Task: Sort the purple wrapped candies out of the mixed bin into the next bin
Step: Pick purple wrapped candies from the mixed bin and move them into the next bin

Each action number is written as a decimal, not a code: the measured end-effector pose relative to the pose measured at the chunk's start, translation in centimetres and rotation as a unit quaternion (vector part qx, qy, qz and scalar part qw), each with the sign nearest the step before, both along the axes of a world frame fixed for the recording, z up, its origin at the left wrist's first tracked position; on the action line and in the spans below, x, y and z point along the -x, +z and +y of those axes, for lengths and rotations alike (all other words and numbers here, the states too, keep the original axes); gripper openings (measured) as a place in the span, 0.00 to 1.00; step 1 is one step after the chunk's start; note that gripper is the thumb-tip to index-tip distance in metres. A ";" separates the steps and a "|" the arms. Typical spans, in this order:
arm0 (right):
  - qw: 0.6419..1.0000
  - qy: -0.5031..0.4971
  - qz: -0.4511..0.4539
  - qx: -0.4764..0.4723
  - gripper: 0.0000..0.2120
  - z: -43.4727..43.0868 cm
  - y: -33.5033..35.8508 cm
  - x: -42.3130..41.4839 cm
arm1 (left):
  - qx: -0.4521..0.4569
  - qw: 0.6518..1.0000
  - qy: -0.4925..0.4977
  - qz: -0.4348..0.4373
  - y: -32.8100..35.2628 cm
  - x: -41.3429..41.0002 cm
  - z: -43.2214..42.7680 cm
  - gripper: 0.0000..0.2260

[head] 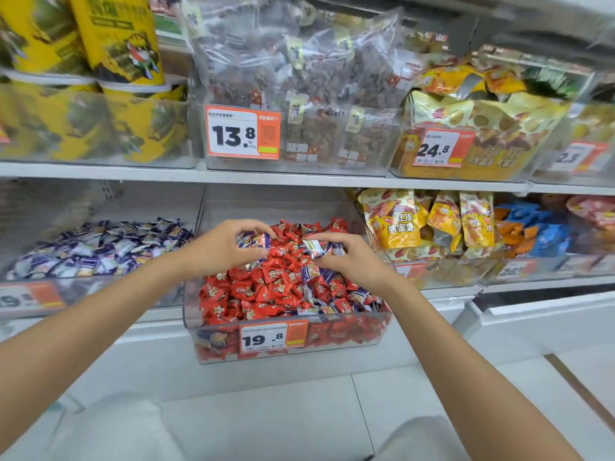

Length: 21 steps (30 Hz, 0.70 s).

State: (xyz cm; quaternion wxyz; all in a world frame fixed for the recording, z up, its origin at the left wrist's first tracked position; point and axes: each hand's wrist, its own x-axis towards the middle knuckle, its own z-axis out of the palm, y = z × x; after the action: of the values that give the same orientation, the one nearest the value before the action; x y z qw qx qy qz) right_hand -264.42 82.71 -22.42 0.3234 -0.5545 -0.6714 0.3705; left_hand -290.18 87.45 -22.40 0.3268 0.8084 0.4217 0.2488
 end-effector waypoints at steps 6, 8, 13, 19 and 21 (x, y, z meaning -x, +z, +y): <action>0.995 0.033 -0.078 -0.060 0.18 2.1 1.6 7.0 | -0.065 0.995 0.054 0.047 2.3 7.8 -1.0 0.09; 0.994 0.045 -0.069 -0.077 0.18 3.1 2.0 10.2 | -0.081 0.991 0.093 0.057 2.2 11.9 -0.5 0.12; 0.989 0.109 -0.025 -0.094 0.18 6.4 1.3 20.0 | -0.067 0.968 0.187 0.154 0.3 21.8 1.0 0.11; 0.973 0.131 -0.164 -0.095 0.21 11.6 -1.2 28.0 | -0.084 0.892 0.243 0.371 -1.3 28.5 4.9 0.19; 0.963 0.130 -0.217 -0.096 0.25 13.5 -1.9 29.2 | -0.095 0.881 0.242 0.395 -1.3 28.7 5.9 0.21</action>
State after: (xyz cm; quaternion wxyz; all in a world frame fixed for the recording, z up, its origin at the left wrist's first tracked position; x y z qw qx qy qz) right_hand -293.66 96.22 -24.30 0.1705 -0.4964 -0.8239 0.2137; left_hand -318.85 93.37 -23.74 -0.0159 0.7394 0.6728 0.0193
